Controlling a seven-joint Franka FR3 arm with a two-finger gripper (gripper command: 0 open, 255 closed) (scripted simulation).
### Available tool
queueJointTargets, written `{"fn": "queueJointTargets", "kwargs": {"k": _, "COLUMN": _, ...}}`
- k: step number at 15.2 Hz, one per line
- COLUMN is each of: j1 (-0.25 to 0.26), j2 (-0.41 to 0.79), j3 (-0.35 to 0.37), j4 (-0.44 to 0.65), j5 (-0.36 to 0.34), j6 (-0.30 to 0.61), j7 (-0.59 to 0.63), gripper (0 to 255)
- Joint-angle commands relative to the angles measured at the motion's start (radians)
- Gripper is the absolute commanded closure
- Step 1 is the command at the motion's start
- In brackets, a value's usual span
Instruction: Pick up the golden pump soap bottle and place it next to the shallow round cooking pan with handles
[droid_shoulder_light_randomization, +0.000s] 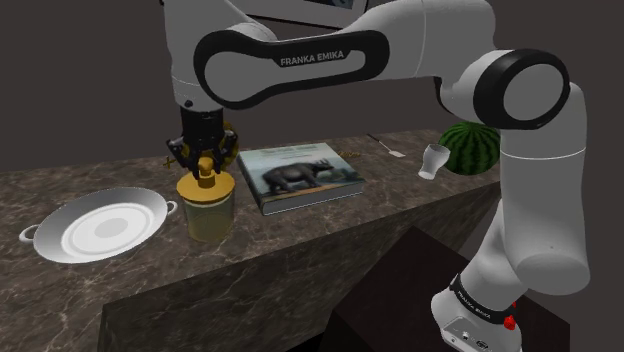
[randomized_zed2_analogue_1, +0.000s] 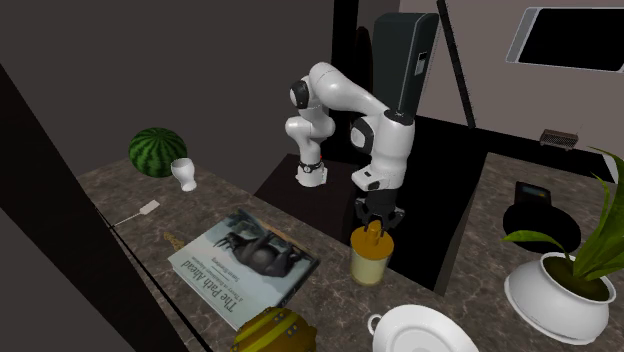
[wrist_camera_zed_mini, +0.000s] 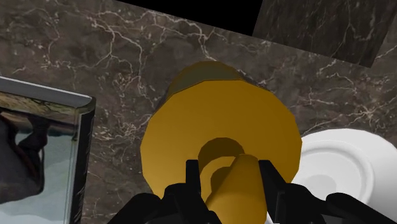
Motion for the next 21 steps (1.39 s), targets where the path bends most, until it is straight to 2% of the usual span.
{"fn": "queueJointTargets", "kwargs": {"k": 1, "j1": -0.003, "j2": -0.001, "j3": -0.001, "j4": -0.028, "j5": -0.001, "j6": 0.028, "j7": 0.003, "gripper": 255}}
{"fn": "queueJointTargets", "kwargs": {"k": 7, "j1": -0.007, "j2": 0.013, "j3": -0.006, "j4": -0.092, "j5": -0.011, "j6": 0.104, "j7": 0.015, "gripper": 255}}
{"fn": "queueJointTargets", "kwargs": {"k": 14, "j1": -0.007, "j2": 0.013, "j3": -0.006, "j4": -0.092, "j5": -0.011, "j6": 0.104, "j7": 0.015, "gripper": 255}}
{"fn": "queueJointTargets", "kwargs": {"k": 15, "j1": -0.007, "j2": 0.013, "j3": -0.006, "j4": -0.092, "j5": -0.011, "j6": 0.104, "j7": 0.015, "gripper": 0}}
{"fn": "queueJointTargets", "kwargs": {"k": 20, "j1": -0.007, "j2": 0.013, "j3": -0.006, "j4": -0.092, "j5": -0.011, "j6": 0.104, "j7": 0.015, "gripper": 0}}
{"fn": "queueJointTargets", "kwargs": {"k": 21, "j1": -0.006, "j2": 0.003, "j3": -0.003, "j4": -0.073, "j5": -0.006, "j6": 0.076, "j7": 0.012, "gripper": 0}}
